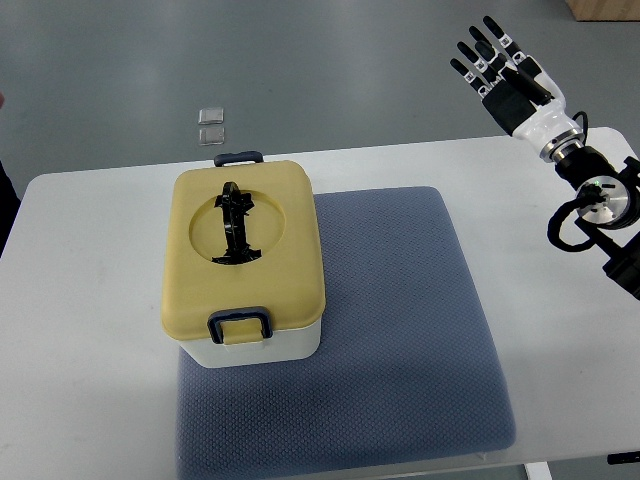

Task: Open white storage box with right hand
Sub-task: 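Raise the right hand and swing it over the yellow box lid, then lower the right hand onto the black handle on the yellow lid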

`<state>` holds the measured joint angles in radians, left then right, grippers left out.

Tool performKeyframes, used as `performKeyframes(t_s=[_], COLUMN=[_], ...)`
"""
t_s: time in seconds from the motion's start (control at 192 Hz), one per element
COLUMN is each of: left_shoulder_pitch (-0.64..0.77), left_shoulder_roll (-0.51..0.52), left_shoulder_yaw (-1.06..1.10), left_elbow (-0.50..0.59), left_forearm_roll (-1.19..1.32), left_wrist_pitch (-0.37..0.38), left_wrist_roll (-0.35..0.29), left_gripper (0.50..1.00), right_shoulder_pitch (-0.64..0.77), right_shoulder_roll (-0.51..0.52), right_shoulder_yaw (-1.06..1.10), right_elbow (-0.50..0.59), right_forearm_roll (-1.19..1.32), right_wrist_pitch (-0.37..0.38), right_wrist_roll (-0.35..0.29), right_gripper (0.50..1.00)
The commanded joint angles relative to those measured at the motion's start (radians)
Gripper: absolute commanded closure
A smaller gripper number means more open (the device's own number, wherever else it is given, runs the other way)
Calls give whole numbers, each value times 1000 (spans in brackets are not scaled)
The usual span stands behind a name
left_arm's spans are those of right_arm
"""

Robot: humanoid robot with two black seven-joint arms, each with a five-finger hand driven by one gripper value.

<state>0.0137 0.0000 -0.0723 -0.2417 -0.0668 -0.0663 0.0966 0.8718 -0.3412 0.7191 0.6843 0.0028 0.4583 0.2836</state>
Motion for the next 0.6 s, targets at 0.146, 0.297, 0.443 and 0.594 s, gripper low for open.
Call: performKeyframes(t_s=[0.146,0.297,0.443,0.594], left_shoulder_pitch=[2,0,2,2], left_shoulder_roll=[0,0,0,0], left_shoulder_yaw=[0,0,-1,-1], left_elbow=[-1,-11,-13,-14], left_forearm_roll=[1,1,1,1], left_wrist_pitch=[-1,-1,-1,-1], left_wrist_roll=[0,0,0,0], left_gripper=[500,500,500,500], right_shoulder_pitch=[164,296,527,630], right_shoulder_roll=[-61,-78,-116,-101], right_shoulder_yaw=[-20,-190,-506,-644], right_elbow=[126,175,300,403], right_forearm_roll=[-643,-777,-807,-882], right_wrist_pitch=[26,23,5,-104], right_wrist_roll=[-7,2,94,218], right_gripper=[568,568,568,568])
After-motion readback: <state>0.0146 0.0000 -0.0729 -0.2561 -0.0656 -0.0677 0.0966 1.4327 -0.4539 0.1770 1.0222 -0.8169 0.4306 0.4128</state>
